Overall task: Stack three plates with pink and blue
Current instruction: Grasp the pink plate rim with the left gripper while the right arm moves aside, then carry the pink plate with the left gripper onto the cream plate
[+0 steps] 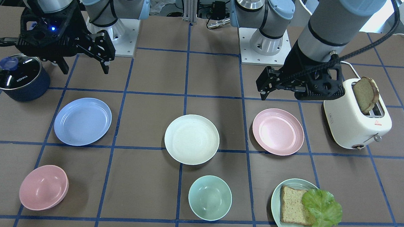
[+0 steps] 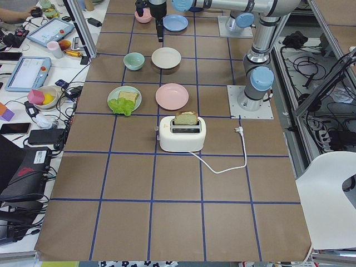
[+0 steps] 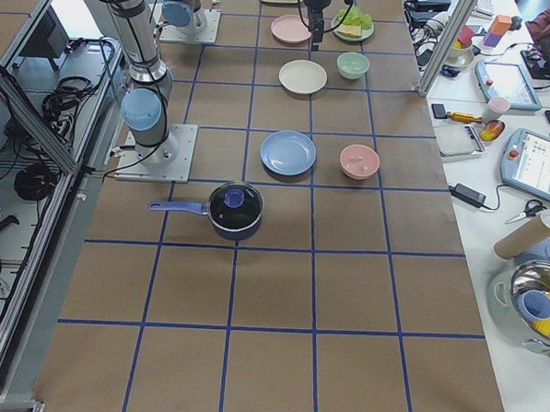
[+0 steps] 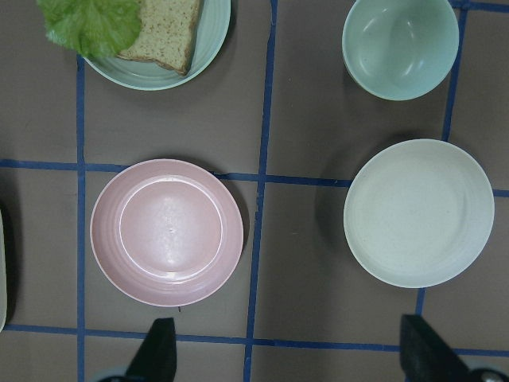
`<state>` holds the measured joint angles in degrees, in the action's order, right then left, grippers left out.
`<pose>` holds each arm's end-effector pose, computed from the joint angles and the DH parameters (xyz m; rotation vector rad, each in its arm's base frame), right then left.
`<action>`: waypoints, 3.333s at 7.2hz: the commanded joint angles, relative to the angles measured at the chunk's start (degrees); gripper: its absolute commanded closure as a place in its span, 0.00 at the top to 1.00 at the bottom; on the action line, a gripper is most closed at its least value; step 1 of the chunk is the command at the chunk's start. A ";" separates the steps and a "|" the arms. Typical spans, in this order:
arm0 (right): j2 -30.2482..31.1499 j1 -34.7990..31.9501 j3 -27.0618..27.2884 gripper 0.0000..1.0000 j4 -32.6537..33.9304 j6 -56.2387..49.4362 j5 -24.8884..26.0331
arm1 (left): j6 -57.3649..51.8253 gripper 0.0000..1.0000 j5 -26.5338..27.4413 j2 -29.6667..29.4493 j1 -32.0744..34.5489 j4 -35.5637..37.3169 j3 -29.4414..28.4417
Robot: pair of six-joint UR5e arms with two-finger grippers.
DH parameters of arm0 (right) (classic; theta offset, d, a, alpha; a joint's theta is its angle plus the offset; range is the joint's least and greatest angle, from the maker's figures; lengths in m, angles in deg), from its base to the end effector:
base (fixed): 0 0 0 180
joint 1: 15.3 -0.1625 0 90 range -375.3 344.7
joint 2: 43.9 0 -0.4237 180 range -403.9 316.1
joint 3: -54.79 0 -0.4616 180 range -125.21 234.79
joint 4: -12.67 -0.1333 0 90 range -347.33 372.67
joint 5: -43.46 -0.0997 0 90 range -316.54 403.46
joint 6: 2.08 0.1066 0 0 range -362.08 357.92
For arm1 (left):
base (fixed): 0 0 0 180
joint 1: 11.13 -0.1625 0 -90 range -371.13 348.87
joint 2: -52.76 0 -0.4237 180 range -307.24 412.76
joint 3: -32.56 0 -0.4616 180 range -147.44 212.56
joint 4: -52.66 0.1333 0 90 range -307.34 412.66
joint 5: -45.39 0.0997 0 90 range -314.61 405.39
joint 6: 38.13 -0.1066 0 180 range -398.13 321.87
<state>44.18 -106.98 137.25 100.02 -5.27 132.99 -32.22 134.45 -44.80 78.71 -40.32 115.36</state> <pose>0.1511 -0.5745 0.5299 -0.1334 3.1302 -0.0814 -0.1333 -0.6110 0.4674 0.1663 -3.1223 -0.0923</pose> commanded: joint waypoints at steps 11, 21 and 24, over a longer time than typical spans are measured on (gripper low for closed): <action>0.25 19.95 12.52 0.88 10.79 -22.48 0.56 | 3.67 0.08 0.94 -8.97 -1.33 40.25 35.15; -2.81 29.11 33.90 0.74 34.81 -31.71 -0.67 | 2.95 0.00 7.18 -8.61 16.12 22.99 15.26; -5.45 29.11 33.90 0.67 34.91 -31.10 -3.02 | 5.76 0.00 6.74 -15.80 26.06 17.57 3.54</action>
<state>39.81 -77.91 171.12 134.79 -36.56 131.61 -27.48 141.33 -57.40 100.48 -21.26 123.78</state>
